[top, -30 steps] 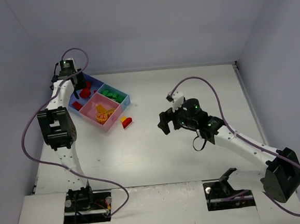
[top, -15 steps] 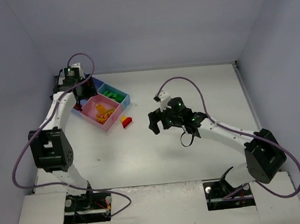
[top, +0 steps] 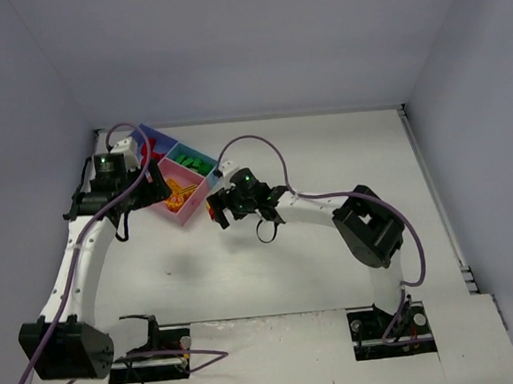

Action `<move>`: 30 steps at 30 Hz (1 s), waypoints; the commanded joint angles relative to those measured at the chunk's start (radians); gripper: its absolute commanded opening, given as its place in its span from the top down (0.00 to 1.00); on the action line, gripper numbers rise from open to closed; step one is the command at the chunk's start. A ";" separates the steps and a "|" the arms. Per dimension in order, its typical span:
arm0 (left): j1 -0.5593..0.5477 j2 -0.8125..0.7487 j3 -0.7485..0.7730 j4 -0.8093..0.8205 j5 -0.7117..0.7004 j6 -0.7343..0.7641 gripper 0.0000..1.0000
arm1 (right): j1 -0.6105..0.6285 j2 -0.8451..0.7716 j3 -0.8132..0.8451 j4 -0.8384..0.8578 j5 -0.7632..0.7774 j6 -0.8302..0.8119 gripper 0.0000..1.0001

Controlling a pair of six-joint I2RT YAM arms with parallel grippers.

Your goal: Sort the legos into containers by color

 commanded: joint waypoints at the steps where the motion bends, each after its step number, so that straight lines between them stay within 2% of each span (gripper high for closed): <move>1: 0.003 -0.081 -0.019 -0.048 0.026 -0.021 0.31 | 0.025 0.055 0.109 0.074 0.057 -0.011 0.00; 7: 0.003 -0.162 -0.079 -0.079 0.055 -0.036 0.31 | 0.040 0.195 0.219 0.088 0.095 -0.021 0.00; 15: 0.003 -0.190 -0.093 -0.102 0.061 -0.025 0.30 | 0.039 0.284 0.250 0.105 0.161 -0.047 0.00; 19: 0.003 -0.192 -0.097 -0.105 0.069 -0.021 0.30 | 0.039 0.289 0.230 0.107 0.140 -0.064 0.06; 22: 0.003 -0.193 -0.102 -0.101 0.073 -0.019 0.30 | 0.039 0.263 0.183 0.111 0.132 -0.070 0.18; 25: 0.003 -0.187 -0.111 -0.093 0.087 -0.019 0.30 | 0.039 0.232 0.141 0.125 0.097 -0.083 0.33; 26: 0.003 -0.184 -0.111 -0.090 0.093 -0.021 0.30 | 0.037 0.225 0.116 0.128 0.092 -0.089 0.44; 28: 0.003 -0.173 -0.113 -0.076 0.116 -0.024 0.30 | 0.039 0.191 0.082 0.154 0.071 -0.118 0.56; 29: 0.003 -0.170 -0.113 -0.068 0.147 -0.030 0.30 | 0.039 0.175 0.041 0.169 0.063 -0.130 0.69; 30: 0.003 -0.161 -0.113 -0.056 0.164 -0.031 0.30 | 0.039 0.140 0.019 0.195 0.057 -0.138 0.76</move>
